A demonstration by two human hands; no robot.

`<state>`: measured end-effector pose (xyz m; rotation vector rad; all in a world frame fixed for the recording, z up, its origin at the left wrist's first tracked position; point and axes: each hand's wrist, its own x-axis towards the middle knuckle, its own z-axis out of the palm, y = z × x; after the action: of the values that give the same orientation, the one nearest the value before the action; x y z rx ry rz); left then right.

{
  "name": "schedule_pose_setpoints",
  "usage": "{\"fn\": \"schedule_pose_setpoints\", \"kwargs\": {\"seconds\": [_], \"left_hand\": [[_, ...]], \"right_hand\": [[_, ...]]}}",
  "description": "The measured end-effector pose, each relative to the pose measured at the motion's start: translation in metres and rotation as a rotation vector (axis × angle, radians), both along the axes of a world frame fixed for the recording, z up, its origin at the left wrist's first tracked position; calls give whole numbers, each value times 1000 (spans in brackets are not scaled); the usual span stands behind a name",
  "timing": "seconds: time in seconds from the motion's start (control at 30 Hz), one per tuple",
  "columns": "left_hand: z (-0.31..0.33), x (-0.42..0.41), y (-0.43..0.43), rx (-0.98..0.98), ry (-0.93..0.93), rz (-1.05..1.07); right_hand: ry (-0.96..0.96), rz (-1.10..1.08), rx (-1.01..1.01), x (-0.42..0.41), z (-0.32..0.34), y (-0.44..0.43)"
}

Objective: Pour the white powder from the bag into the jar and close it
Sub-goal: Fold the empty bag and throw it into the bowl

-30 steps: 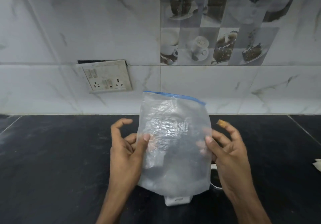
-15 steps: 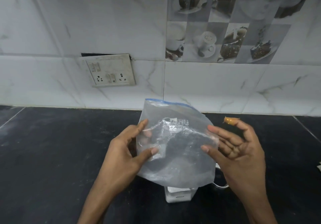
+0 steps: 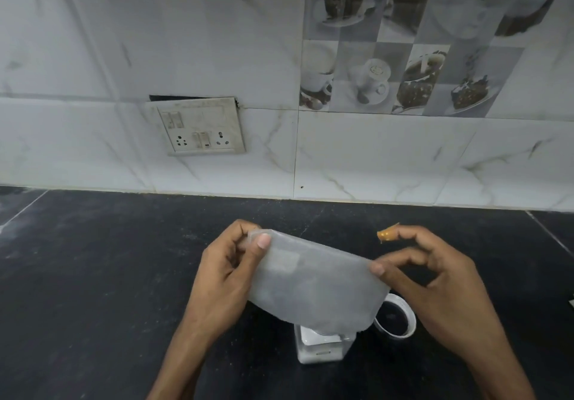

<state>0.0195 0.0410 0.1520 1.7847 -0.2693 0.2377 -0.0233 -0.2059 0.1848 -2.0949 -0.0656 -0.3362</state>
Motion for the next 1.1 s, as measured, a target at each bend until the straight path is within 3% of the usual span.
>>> {"fn": "schedule_pose_setpoints", "kwargs": {"seconds": [0.23,0.37,0.47,0.57,0.67,0.9,1.1], "left_hand": [[8,-3,-14,4,10,-165],[7,-4,-10,-319,89,-63],[-3,-5,-1,-529,300,-168],[-13,-11,-9,-544,442,-296],[-17,-16,-19,-504,475,-237],[-15,-13,-13,-275,310,-185],[-21,-13,-9,-219,44,-60]], "right_hand": [[141,244,-152,7,-9,25],[189,233,154,9,-15,35],[202,115,496,10,-19,37],[227,32,663,11,-24,42],[255,3,672,14,-27,41],[266,172,632,21,-34,25],[309,281,852,23,-41,28]]}}
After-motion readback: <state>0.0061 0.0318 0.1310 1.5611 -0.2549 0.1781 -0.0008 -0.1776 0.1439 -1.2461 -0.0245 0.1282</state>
